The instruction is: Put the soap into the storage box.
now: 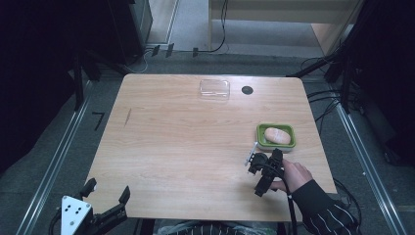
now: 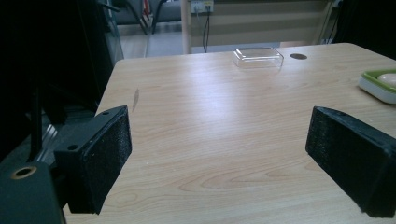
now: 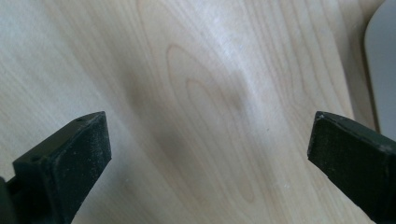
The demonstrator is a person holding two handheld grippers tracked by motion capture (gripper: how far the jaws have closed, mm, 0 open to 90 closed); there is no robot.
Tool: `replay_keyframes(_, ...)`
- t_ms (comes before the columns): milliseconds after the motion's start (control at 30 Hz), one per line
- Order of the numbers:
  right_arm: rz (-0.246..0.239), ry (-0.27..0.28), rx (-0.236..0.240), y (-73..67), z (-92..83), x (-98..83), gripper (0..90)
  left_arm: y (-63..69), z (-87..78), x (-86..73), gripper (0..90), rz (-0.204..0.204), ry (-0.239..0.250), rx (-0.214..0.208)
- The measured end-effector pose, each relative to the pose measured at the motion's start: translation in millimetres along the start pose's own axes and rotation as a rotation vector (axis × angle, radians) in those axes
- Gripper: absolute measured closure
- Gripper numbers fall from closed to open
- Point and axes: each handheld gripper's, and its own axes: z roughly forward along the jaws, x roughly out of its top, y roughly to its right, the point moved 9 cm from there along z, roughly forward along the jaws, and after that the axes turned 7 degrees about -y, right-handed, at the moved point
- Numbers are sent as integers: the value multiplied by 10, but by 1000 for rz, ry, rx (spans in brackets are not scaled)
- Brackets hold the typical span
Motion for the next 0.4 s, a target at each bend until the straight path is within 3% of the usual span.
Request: replay_keyframes(400, 23, 5, 4, -11, 59, -159, 1, 24, 20, 14, 72, 4, -1, -2)
